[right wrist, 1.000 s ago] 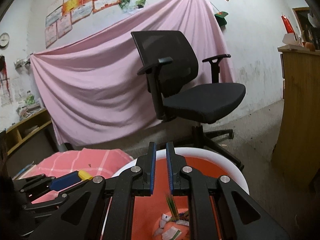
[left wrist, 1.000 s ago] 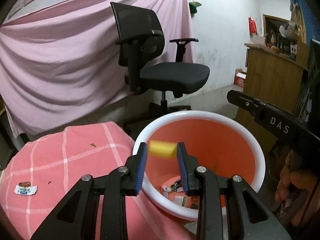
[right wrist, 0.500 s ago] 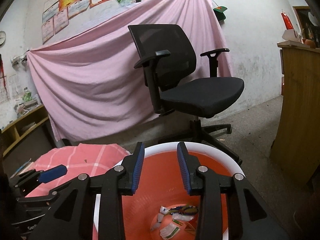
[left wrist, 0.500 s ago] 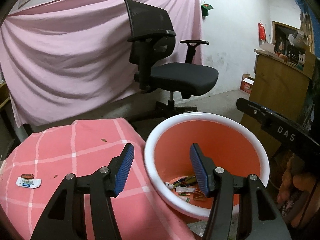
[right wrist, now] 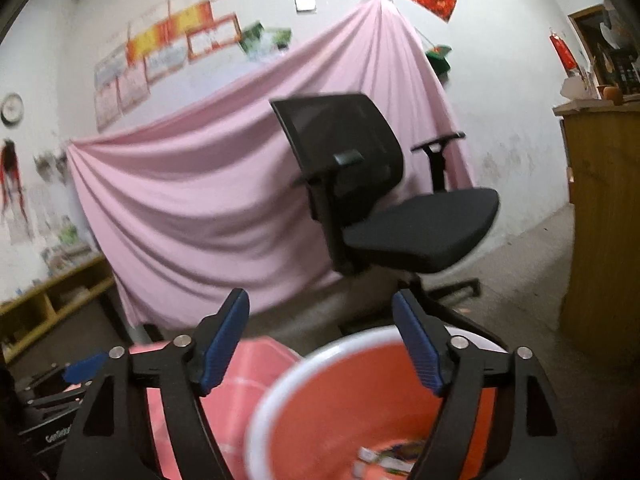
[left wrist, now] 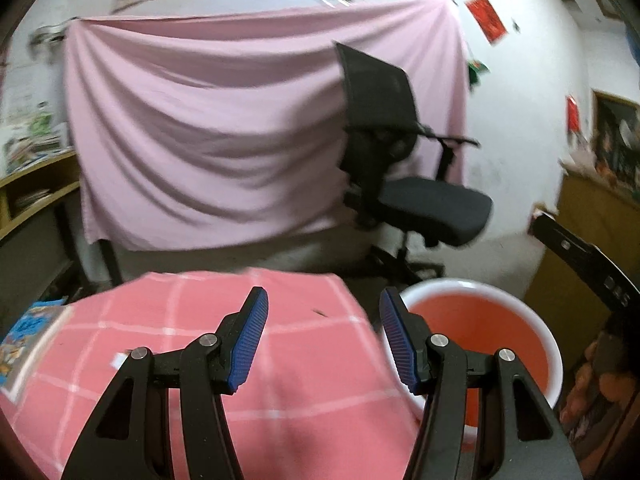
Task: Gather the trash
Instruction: 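Move both tools back over the table toward the white sachet and orange battery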
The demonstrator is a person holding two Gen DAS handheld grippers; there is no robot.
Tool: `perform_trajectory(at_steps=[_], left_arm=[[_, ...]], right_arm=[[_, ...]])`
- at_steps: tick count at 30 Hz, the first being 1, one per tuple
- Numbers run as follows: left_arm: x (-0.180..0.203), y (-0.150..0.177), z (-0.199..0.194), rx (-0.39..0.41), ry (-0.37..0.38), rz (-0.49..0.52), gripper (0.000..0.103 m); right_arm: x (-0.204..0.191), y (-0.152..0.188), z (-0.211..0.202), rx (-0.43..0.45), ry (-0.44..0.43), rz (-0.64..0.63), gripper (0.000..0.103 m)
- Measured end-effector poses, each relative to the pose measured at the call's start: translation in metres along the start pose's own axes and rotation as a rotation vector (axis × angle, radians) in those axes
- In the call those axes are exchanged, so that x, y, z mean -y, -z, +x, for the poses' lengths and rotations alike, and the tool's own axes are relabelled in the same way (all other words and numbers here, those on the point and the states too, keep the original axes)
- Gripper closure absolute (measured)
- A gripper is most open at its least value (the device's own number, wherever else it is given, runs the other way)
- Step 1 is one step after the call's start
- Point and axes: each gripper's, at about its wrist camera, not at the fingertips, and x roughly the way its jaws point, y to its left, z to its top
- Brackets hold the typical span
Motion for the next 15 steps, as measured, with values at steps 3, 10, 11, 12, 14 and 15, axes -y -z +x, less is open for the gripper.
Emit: perform_trajectory(at_steps=[3,10,11,12,14,15], left_arm=[[-0.026,-0.005,-0.016,0.049,-0.043,-0.048,0.043],[-0.082,-0.001,-0.054,0.205,-0.175,-0.164,0.003],[-0.091,0.000,-0.058,0.228,-0.190,-0.183,0.002],[-0.099,0.002,-0.062,0.248,-0.200,-0.200,0.002],[-0.115,0.006,-0.070,0.264,-0.215,-0.221,0.002],[-0.122,0.009,-0.074,0.269,-0.224,-0.224,0.002]], right_arm=[[-0.020,-0.002,-0.005,0.064,-0.035,-0.010,0.015],[-0.069,-0.001,-0.013,0.186,-0.091,-0.037,0.000],[-0.075,0.000,-0.014,0.196,-0.095,-0.043,0.000],[-0.081,0.000,-0.014,0.208,-0.100,-0.051,0.000],[-0.091,0.002,-0.015,0.225,-0.109,-0.069,0.000],[-0.097,0.003,-0.015,0.232,-0.116,-0.081,0.000]])
